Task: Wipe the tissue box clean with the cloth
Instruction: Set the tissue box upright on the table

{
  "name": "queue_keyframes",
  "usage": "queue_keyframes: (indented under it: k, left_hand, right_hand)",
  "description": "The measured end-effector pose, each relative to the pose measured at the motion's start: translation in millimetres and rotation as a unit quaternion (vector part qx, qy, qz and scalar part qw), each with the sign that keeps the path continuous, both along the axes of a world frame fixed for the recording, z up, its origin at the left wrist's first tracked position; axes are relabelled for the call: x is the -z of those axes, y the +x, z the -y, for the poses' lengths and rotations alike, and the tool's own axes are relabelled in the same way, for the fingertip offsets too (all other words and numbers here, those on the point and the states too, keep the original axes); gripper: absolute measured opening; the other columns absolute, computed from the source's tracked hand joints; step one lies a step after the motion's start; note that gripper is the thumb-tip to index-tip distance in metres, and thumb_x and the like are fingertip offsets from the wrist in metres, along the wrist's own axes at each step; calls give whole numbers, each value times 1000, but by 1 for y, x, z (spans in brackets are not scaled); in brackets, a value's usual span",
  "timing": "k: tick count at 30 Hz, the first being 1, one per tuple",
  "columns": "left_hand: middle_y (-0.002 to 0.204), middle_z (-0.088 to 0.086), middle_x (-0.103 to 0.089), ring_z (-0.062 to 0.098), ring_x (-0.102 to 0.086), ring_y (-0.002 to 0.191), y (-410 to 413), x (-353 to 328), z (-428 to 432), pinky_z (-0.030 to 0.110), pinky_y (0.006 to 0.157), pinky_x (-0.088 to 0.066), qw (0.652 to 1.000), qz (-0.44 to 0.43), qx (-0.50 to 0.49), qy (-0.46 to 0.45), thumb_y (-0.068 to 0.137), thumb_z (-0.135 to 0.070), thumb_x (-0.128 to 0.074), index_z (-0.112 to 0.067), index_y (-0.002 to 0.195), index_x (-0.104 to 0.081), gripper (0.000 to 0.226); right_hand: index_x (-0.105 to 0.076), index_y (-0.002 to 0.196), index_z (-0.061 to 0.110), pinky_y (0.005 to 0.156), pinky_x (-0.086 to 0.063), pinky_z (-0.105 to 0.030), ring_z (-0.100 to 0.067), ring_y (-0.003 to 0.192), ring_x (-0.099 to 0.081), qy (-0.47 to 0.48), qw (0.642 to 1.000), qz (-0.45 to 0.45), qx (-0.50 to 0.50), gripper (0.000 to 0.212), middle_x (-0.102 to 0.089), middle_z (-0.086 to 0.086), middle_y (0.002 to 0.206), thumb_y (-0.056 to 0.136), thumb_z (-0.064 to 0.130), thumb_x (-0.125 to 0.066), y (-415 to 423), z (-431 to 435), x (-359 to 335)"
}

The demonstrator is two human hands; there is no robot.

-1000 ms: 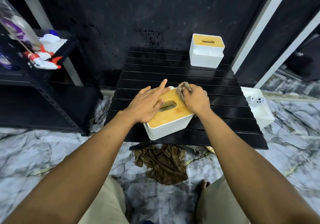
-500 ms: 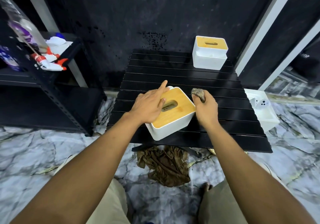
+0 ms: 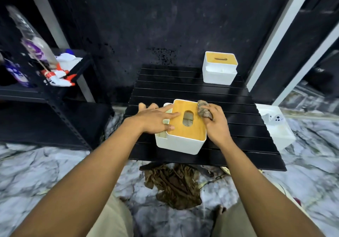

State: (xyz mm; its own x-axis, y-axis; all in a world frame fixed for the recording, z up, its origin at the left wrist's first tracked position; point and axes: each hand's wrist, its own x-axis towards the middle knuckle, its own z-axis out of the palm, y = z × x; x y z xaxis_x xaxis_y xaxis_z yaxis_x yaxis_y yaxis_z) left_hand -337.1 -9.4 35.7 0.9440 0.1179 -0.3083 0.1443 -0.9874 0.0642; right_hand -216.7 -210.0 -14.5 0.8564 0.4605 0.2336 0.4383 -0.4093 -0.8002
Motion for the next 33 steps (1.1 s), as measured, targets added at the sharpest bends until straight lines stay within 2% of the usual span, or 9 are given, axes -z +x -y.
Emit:
queue_keyframes:
  k: [7,10,12,16,18,23,26,30,33]
  left_hand:
    - [161,-25,4,15,-29,119,5,-3,-4,41,93,-24,999,3,-8,43,96,-66,-30,-60,147,-10,55]
    - [162,-22,2,17,-29,122,5,-4,-1,42,94,-24,998,5,-6,69,96,-68,-27,-58,148,-7,57]
    - [164,-15,4,22,-24,133,4,-3,2,46,99,-22,993,33,-25,109,93,-73,-21,-55,149,-7,61]
    - [164,5,11,35,-4,148,5,4,20,60,110,-12,972,104,-101,185,88,-79,-16,-46,147,-27,68]
    - [164,11,3,37,-3,148,6,10,29,63,110,-9,967,139,-128,172,91,-74,-20,-38,135,-44,63]
    - [154,2,-31,34,-25,144,-13,30,-2,58,110,-19,942,331,-37,49,99,-39,-39,-35,125,-55,31]
    - [158,-7,-28,25,-16,149,-21,33,-29,56,116,-6,960,269,-59,53,100,-25,-45,-44,137,-49,42]
    - [140,-15,-49,13,-40,134,-22,26,-44,50,114,-8,964,262,-31,39,104,-29,-32,-44,140,-45,41]
    - [137,-14,-48,14,-41,131,-15,22,-57,48,114,-10,961,272,-6,56,101,-27,-45,-44,138,-48,41]
  right_hand:
    - [-68,111,23,95,-39,-34,-18,118,-43,-172,954,215,-115,38,-55,6,114,75,16,-57,-81,31,-7]
    - [-70,107,24,102,-35,-23,-7,119,-45,0,991,113,-72,46,-56,11,115,70,3,-54,-92,43,6]
    - [-68,109,24,104,-40,-30,-14,116,-50,102,993,22,60,42,-55,6,116,78,-2,-55,-82,45,17]
    - [-34,149,26,122,-13,-43,-28,145,-20,-33,991,-107,67,67,-30,-3,151,89,7,-59,-63,34,31]
    - [-22,153,28,118,3,-46,-24,150,-2,-113,992,-41,49,76,-19,-1,159,88,16,-59,-64,24,27]
    - [-36,143,26,111,-33,-40,-27,135,-24,-180,974,138,0,65,-25,-12,147,85,44,-58,-95,-2,4]
    - [-32,148,27,110,-36,-45,-31,137,-21,-234,961,146,-15,62,-15,-13,157,91,41,-53,-81,-16,10]
    - [-30,149,24,100,-38,-45,-34,131,-26,-300,941,151,33,63,-10,-11,158,89,19,-51,-39,-47,-10]
    - [-45,141,24,91,-41,-42,-29,120,-41,-279,936,212,33,55,-35,-7,143,87,16,-54,-33,-61,-28]
